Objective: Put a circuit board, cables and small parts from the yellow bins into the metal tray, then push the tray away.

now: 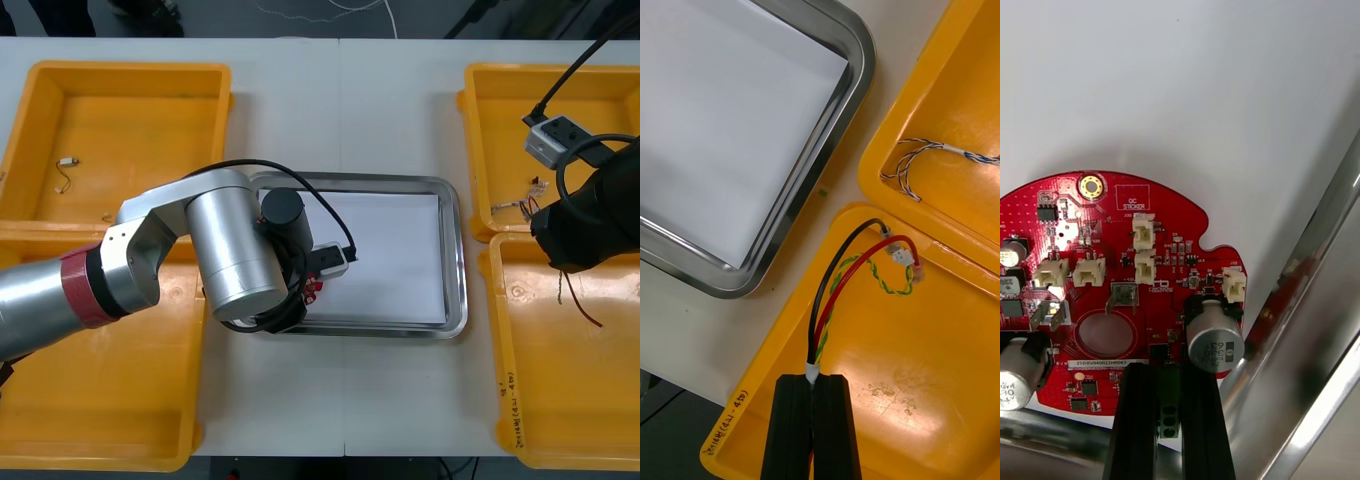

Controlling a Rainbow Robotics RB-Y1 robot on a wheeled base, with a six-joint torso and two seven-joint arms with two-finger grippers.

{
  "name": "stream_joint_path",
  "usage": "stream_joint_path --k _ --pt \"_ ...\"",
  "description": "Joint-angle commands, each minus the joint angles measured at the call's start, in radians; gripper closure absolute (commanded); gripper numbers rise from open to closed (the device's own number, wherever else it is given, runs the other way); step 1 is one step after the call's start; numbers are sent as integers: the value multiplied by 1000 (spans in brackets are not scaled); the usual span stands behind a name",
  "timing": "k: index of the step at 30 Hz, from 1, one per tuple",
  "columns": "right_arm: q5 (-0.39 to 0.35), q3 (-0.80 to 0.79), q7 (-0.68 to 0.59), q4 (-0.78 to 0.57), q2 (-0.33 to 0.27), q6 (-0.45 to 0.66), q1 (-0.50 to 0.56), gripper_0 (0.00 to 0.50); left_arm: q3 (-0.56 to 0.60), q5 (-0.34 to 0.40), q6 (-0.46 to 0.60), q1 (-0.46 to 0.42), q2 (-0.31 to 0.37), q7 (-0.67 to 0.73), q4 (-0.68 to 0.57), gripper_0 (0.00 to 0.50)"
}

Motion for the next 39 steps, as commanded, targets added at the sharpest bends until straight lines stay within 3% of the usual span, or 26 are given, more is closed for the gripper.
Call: stream_joint_path --k 1,4,5,6,7,9,20,29,39 --pt "-8 7 -16 -29 6 4 -31 500 -9 -9 -13 -46 9 146 -9 497" --pt "-12 7 -15 -30 6 4 -32 500 -11 -9 -13 -46 13 147 -9 469" --pt "-12 7 -16 -29 6 4 -32 500 -9 -9 -13 -46 13 149 -9 353" --pt "-12 6 -15 -30 6 4 -31 500 -9 -12 -13 -46 14 149 -9 205" --pt "-9 7 -16 -30 6 4 -32 500 -9 -15 -13 -46 14 150 -9 100" --pt "-4 6 -15 -30 6 4 -32 500 -11 -21 -13 -46 14 152 -9 0" --pt "0 7 -15 -32 11 4 -32 500 -5 -23 -13 -53 17 160 -10 0" --pt "-14 7 7 -30 26 -4 -31 500 87 19 20 -59 16 149 -9 0" --pt "20 122 31 -27 78 -63 -103 500 241 76 171 -70 13 140 -47 0"
